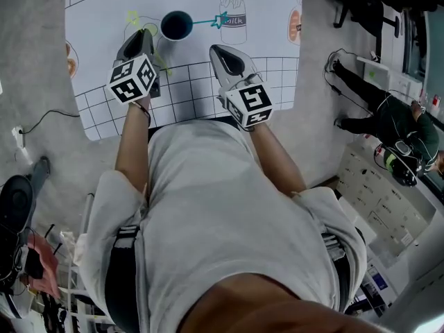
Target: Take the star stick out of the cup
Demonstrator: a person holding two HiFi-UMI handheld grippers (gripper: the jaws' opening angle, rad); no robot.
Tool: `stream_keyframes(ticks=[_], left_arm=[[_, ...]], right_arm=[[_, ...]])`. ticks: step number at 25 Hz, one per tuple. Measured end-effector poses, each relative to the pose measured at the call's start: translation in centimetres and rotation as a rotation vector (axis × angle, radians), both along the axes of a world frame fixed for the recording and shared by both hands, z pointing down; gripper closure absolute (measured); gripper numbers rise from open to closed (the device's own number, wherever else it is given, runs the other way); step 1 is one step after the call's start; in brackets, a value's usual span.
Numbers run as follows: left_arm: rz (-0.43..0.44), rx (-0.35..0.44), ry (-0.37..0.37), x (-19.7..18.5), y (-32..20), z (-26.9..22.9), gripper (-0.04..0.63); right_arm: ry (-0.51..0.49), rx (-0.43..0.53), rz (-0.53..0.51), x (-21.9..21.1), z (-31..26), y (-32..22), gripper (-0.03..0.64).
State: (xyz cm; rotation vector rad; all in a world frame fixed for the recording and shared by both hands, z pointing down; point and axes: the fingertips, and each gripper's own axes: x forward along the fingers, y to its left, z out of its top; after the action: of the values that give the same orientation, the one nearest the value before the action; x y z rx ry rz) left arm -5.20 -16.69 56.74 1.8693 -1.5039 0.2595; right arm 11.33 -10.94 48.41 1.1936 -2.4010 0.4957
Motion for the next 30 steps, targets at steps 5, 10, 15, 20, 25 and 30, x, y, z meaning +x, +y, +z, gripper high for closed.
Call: stream_keyframes(ticks=[5,10,15,20,25,30], left_arm=[[0.014,-0.042,-0.117,-0.4,0.0,1.2,0.536],[0.048,-0.059,-0.213,-0.6,0.7,1.5,0.504],[0.109,-0.051,-0.308,-0.7,1.8,1.0,0.457],[0.106,0.027,-0.258,-0.8,2.7,-1.5,0.548],[0.108,0.097,-0.241,-0.6,3.5,-3.6,0.592],[0.113,0.091,-0.238,-0.7,4.6,-3.9,0.592]], right_arm=[[-0.009,0.012,-0.007,-0.3,-0.3,-0.6,0.617],[-0.012,0.019,-0.011,-0.5,-0.5,-0.6,0.617],[-0.025,0.022,0.001,-0.7,-0.6,-0.4,0.617],[-0.05,0.035,0.019,-1.1,-1.2,-0.9,0.615],[-0.089,0.026,0.068,-1.2,-1.0,-2.5,0.585],[-0.148,0.014,0.1,-1.6,-0.8,-4.5,0.493]])
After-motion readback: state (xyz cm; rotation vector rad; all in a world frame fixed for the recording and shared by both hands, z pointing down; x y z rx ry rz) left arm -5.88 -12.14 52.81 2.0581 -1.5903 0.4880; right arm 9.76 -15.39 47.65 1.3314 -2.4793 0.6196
